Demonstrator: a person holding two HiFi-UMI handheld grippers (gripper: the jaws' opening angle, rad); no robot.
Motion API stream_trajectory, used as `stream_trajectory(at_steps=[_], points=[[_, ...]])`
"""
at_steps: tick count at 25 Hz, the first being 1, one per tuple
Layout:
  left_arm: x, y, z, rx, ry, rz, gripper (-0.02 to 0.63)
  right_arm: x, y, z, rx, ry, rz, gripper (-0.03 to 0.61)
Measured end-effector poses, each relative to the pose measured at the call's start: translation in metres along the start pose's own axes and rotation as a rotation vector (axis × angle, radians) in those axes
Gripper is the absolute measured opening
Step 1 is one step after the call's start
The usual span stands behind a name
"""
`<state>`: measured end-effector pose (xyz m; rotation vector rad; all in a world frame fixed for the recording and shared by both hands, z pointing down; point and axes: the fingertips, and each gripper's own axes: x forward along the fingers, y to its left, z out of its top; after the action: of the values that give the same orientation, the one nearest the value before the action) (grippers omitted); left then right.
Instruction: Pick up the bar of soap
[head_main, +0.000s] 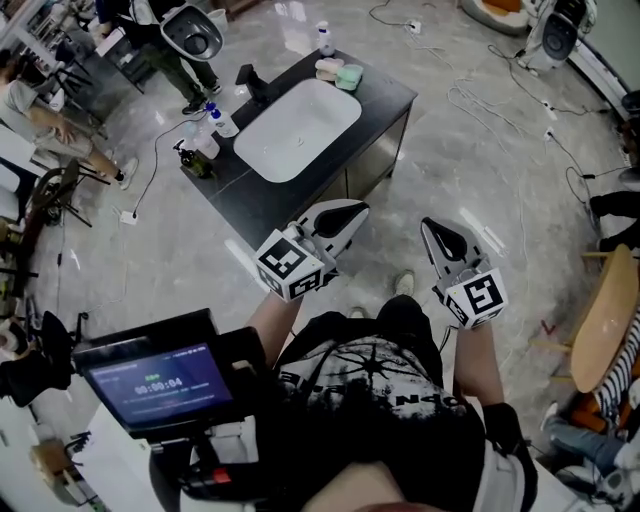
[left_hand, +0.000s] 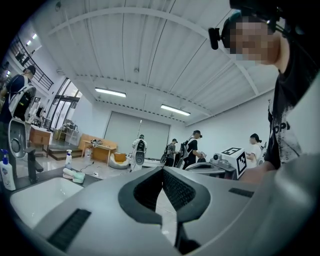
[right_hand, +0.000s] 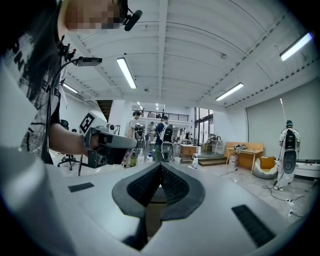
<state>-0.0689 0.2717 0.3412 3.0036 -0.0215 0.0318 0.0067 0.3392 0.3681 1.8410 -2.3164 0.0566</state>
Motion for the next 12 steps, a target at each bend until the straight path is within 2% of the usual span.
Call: stream_trajectory(at_steps=[6,12], points=[[0.009,0.007,0.009,0.001,0.009,0.032,0.011,0.011,-0.012,0.008,-0.007,-0.010,0.045,0.014],[0.039,0.052,0.006,0.021,0.042,0.111,0.011,0.055,-0.057,0.009,0.006,-0.075,0.135,0.014]])
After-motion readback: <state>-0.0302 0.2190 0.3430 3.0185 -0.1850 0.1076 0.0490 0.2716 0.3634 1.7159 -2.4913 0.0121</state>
